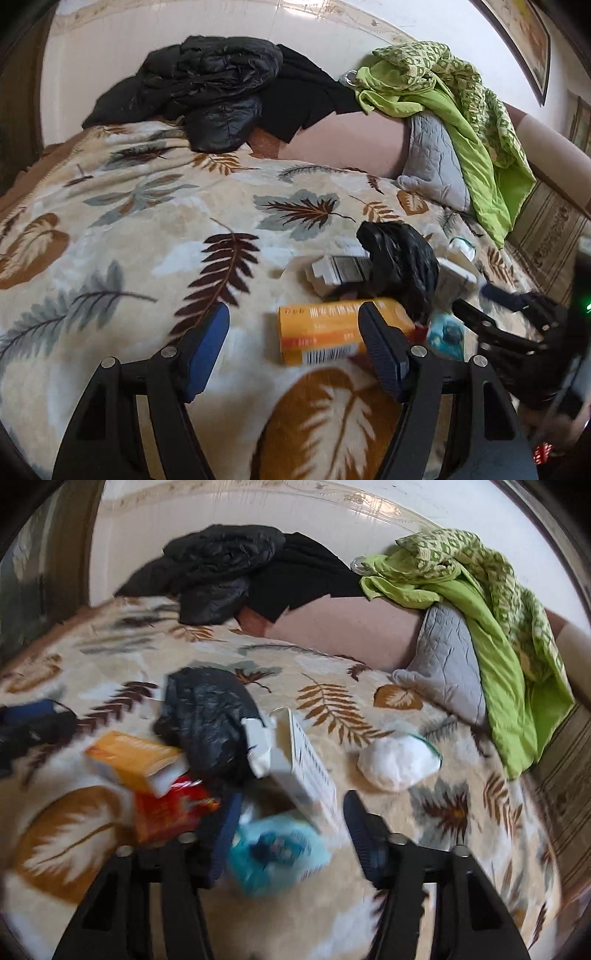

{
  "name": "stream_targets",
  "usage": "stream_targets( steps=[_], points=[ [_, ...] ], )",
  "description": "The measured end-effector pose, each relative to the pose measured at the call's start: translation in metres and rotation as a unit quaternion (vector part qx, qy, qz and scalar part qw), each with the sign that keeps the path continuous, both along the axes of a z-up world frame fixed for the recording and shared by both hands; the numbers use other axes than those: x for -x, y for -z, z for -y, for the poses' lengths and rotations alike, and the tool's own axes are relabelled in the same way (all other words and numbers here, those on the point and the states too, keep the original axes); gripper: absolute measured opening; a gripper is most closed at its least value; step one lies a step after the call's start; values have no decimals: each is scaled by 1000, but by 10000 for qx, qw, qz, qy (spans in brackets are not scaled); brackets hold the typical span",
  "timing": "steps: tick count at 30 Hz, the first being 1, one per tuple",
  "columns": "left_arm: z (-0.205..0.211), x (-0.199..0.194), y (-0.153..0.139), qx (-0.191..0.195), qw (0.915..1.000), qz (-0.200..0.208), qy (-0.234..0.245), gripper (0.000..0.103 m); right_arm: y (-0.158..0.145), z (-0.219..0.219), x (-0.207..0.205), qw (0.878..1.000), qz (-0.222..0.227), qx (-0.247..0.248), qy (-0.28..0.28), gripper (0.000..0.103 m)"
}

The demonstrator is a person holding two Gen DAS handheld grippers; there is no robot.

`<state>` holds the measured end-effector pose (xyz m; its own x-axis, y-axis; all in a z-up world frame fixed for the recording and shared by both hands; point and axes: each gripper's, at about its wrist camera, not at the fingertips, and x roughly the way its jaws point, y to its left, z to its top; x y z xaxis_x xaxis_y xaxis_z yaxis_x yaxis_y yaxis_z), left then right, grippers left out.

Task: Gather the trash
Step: 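Return both grippers to the bed and grasp the white medicine box with the right gripper, then grasp the orange medicine box with the left gripper while the right holds the white box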

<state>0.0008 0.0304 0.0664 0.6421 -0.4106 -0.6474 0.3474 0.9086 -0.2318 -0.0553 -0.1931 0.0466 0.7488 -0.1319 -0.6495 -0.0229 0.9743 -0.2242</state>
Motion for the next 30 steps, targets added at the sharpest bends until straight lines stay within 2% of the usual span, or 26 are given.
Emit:
stream_targets(
  steps=[1,3,6,10,15,19,21,24,27,30],
  points=[
    [2,-7,2,83,9999,-50,41,71,3,2,-3,10000,-11,-11,78,21],
    [8,-16,5,183,9996,-117,159,72,3,12,-2,9992,164,-261,245,20],
    [20,-30,13,125,9992,-165,353,75,-7,24,5,9972,286,-535,434,16],
    [29,-52,35,288,9955,-712,563,75,-26,46,22,9877,455,-1306,733,14],
    [25,-57,49,748,9866,-1244,747,75,-36,57,46,9728,546,-2097,819,14],
    [28,-35,44,882,9755,-1526,1318,76,-39,56,59,9648,539,-2460,757,14],
    [37,-13,41,693,9677,-1574,1842,76,-41,54,64,9634,588,-2515,721,14],
    [49,21,39,32,9646,-1359,2260,76,-45,53,73,9610,675,-2588,697,14],
    [62,49,32,-501,9640,-873,2463,76,-46,55,80,9595,711,-2633,698,14],
    [76,72,25,-853,9580,-385,2711,76,-47,58,89,9582,719,-2675,718,14]
  ],
)
